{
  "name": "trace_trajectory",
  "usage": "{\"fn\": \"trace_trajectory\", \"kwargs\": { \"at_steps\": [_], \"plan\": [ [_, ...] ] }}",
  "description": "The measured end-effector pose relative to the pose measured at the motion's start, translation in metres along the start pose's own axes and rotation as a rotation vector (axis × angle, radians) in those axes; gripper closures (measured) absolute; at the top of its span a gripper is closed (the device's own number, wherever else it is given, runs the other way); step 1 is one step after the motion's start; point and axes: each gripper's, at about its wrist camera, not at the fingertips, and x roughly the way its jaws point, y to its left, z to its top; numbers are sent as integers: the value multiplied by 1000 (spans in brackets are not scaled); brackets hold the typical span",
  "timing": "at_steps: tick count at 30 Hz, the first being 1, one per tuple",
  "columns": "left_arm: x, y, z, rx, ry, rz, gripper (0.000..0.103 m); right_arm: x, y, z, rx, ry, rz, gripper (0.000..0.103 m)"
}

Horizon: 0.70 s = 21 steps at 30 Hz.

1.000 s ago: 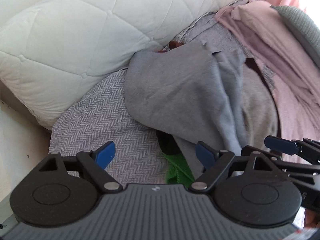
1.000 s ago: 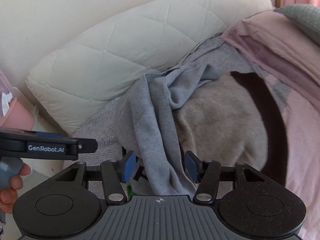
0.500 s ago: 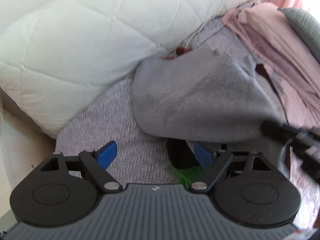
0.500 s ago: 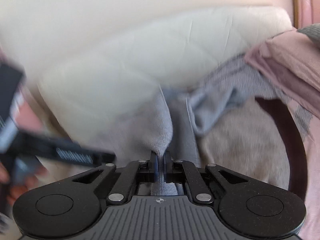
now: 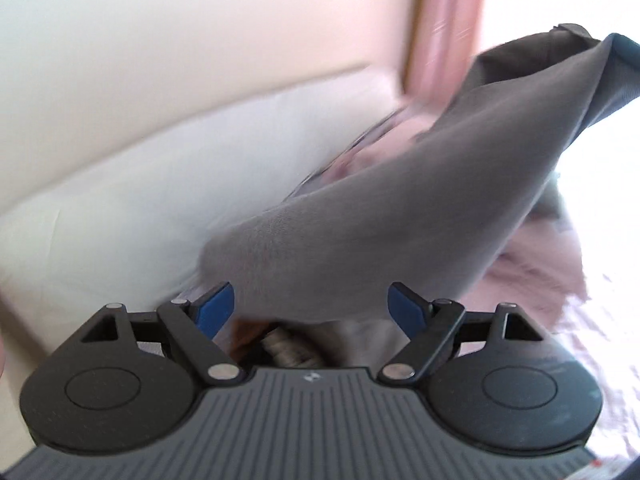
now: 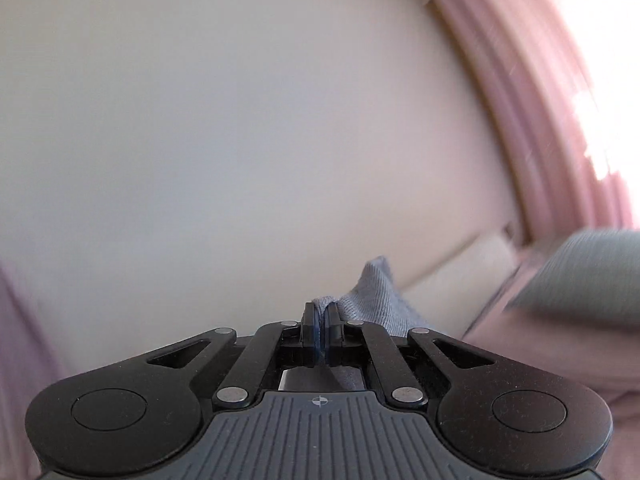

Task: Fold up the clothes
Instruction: 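Lift the grey skirt with both grippers and drop it on the open bed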

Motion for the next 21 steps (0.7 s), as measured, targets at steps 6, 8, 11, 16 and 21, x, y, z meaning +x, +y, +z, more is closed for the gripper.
{"fn": "trace_trajectory", "kwargs": {
  "at_steps": [6,8,11,16,21],
  "plan": [
    [-77,-86,-2,114,-124,-194,21,-141,-18,88,-33,-336,-169,103],
    [-96,-118,-10,151,-134,-257,21,-193,-20,107,-65,-435,-232,103],
    [-119,-169,-32,207,-120,-343,21,-270,-23,137,-106,-507,-348,103],
    [-147,-264,-103,294,5,-446,19,-356,-71,146,-62,-114,-596,81],
    [-165,-328,-189,394,208,-459,18,-469,-118,77,34,191,-788,30]
  ]
}}
